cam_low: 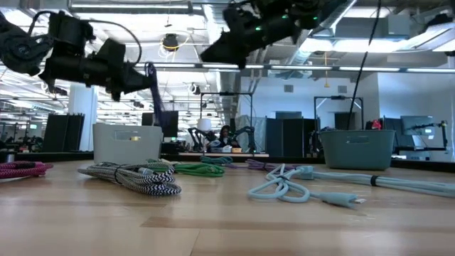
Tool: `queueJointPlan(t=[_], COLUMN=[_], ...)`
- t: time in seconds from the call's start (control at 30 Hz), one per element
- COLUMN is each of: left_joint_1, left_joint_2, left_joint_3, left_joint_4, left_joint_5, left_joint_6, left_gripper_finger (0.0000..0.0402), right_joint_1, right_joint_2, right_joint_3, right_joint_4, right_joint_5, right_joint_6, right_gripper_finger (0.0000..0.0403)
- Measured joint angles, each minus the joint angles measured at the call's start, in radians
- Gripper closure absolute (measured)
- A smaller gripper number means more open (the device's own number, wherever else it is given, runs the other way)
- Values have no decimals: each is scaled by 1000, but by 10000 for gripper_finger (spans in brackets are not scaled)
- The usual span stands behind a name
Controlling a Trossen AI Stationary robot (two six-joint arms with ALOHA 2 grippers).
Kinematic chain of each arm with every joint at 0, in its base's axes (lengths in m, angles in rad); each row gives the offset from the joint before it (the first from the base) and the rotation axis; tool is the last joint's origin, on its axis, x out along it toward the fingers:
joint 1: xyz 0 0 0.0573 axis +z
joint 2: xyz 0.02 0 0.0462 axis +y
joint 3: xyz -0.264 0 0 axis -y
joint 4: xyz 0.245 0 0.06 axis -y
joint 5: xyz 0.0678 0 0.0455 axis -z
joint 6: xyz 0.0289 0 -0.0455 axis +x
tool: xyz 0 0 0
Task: Pick & Place USB Port
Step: Put the purple patterned USB cable into the gray bin
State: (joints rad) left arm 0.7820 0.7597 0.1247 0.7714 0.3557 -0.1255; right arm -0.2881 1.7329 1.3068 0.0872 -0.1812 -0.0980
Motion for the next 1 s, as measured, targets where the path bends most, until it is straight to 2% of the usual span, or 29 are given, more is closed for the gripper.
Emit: queueJointPlan(t=[0.17,0.37,0.7,1.0], left_joint_1=[82,159,164,138], left_joint_2=[-1,-1,-1,-2], left_joint_3=[-22,-23,-23,-23], left_joint_4=[2,-28,-194,-314], left_joint_5=[-13,-12,1,2], left_joint_6=[-15,-122,-171,-171], left_gripper_finger=[377,377,377,377], right_joint_1=[-8,-10,-7,-6], right_joint_2=[-116,-255,-447,-592], right_joint_3=[-118,-259,-413,-493], right_joint_4=[2,7,17,15], right_joint_5=[86,173,283,291], right_joint_6=[-7,9,20,37], right_gripper_finger=[351,355,356,356])
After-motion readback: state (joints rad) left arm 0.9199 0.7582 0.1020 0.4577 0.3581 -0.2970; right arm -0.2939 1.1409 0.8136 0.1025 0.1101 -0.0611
